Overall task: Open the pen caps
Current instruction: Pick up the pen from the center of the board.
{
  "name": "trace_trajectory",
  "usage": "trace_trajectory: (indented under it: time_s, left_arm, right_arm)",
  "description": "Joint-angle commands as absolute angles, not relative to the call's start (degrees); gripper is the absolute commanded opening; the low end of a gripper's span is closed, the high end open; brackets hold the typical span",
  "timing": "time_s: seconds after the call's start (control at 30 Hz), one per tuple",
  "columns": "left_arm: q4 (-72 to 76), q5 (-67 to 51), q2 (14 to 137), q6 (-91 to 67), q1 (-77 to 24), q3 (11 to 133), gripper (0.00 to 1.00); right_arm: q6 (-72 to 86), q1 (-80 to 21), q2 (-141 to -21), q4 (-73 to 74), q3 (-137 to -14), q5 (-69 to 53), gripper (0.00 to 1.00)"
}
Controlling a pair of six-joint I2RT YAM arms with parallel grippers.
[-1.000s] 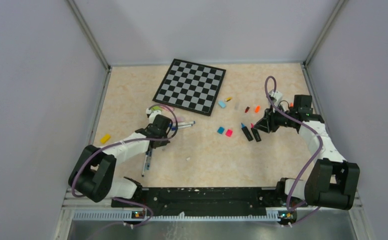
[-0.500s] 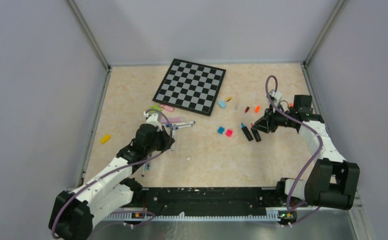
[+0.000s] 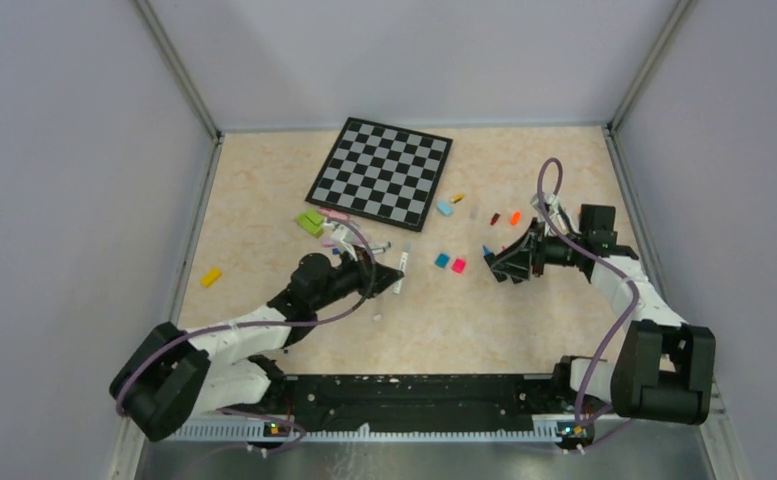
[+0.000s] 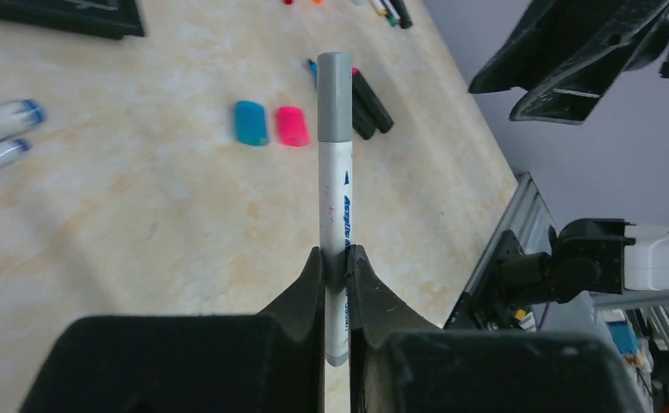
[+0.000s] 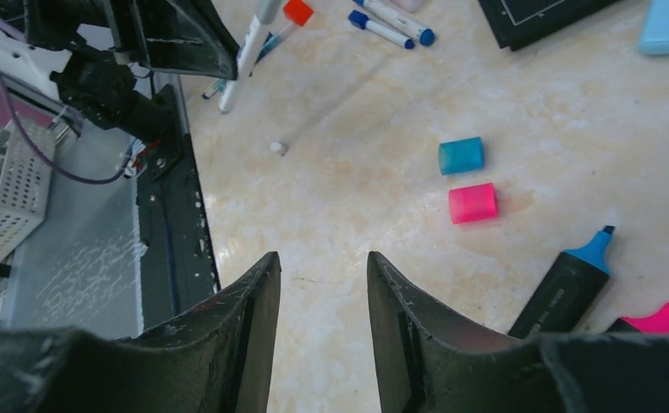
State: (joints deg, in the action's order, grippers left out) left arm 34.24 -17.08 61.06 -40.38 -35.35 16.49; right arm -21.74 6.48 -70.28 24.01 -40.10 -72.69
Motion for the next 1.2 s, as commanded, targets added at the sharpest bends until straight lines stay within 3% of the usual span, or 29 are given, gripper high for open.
trace_trajectory:
  time_s: [0.0, 0.27, 0.6, 0.93, 1.17]
  left_arm:
    - [50.77, -12.5, 70.54, -40.38, -43.58, 25.37, 0.0]
    - [63.17, -8.14, 89.33, -41.76, -52.17, 36.9, 0.0]
    - [66.52, 1.36, 95.71, -42.34, -57.63, 40.39, 0.0]
    - [66.71, 4.81, 97.79, -42.3, -60.68, 42.59, 0.0]
    - [66.45, 5.74, 98.16, -41.95, -61.7, 43.63, 0.0]
  right_arm:
    - [-10.12, 4.36, -67.88, 8.39, -36.76, -80.9, 0.43]
    - [19.42, 3.65, -67.46, -18.93, -32.23, -79.69, 0.49]
    - [38.84, 3.61, -64.36, -38.85, -27.04, -71.75, 0.52]
    - [45.25, 2.24, -64.07, -43.32, -23.97, -67.12, 0.51]
    - [44.55, 0.94, -63.98, -43.61, -23.08, -66.32, 0.41]
